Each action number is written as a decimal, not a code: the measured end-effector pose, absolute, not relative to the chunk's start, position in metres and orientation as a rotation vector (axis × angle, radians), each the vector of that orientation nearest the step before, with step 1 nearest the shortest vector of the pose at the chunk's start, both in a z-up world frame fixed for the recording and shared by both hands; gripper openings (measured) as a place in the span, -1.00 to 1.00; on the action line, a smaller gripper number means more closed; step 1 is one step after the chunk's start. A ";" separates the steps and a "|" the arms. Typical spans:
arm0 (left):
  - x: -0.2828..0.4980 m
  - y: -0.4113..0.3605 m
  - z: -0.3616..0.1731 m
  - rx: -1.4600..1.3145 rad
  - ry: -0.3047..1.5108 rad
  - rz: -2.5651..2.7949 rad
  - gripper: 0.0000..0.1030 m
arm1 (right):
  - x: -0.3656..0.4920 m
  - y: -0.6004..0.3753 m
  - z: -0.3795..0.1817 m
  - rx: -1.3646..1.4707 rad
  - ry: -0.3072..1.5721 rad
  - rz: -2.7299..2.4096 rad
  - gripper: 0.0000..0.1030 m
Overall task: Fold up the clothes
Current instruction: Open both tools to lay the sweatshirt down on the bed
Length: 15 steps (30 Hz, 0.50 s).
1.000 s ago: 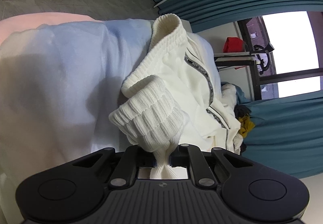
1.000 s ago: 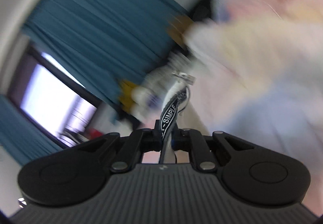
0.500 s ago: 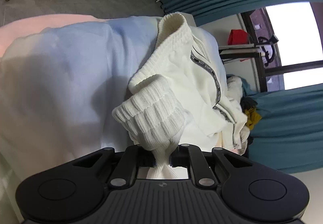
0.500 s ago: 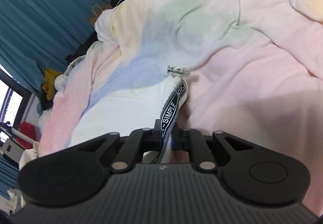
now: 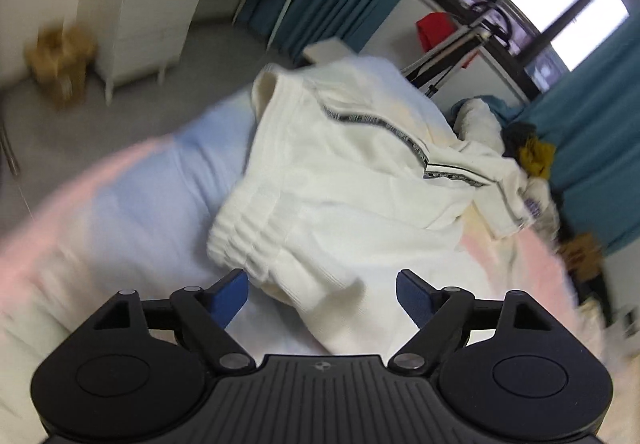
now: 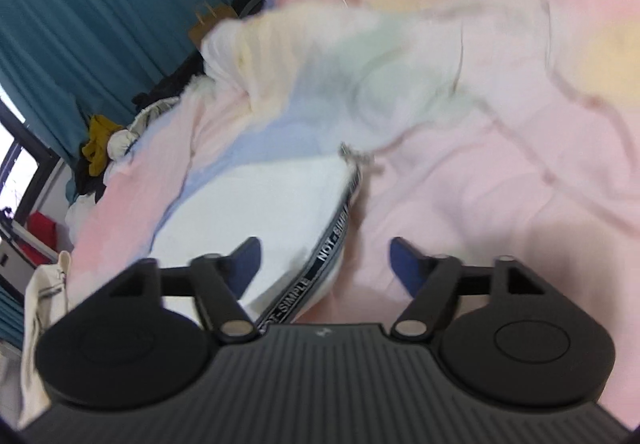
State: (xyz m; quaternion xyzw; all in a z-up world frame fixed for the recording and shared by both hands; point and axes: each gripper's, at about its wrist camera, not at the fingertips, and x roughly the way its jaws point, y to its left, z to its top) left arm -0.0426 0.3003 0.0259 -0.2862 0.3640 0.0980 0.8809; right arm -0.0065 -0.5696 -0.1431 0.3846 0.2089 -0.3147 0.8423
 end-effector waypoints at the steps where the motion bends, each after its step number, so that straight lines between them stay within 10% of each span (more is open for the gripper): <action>1: -0.047 0.296 0.034 -0.545 0.743 0.222 0.73 | -0.009 -0.566 -0.135 0.778 0.437 -0.668 0.49; 15: -0.053 0.175 0.098 -0.212 0.576 0.064 0.85 | -0.006 -0.468 0.004 0.478 0.304 -0.348 0.49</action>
